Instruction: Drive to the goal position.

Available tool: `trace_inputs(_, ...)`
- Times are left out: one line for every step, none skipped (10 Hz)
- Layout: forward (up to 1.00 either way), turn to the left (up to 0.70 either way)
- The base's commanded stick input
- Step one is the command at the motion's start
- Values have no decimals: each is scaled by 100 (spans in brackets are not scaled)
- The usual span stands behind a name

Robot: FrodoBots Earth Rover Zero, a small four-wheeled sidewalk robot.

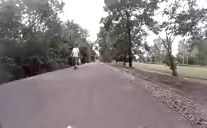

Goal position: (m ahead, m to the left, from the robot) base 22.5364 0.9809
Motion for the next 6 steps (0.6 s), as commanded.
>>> trace_inputs(100,-1)
trace_inputs(100,-1)
trace_inputs(100,-5)
trace_inputs(100,-9)
trace_inputs(100,-13)
trace_inputs(100,-11)
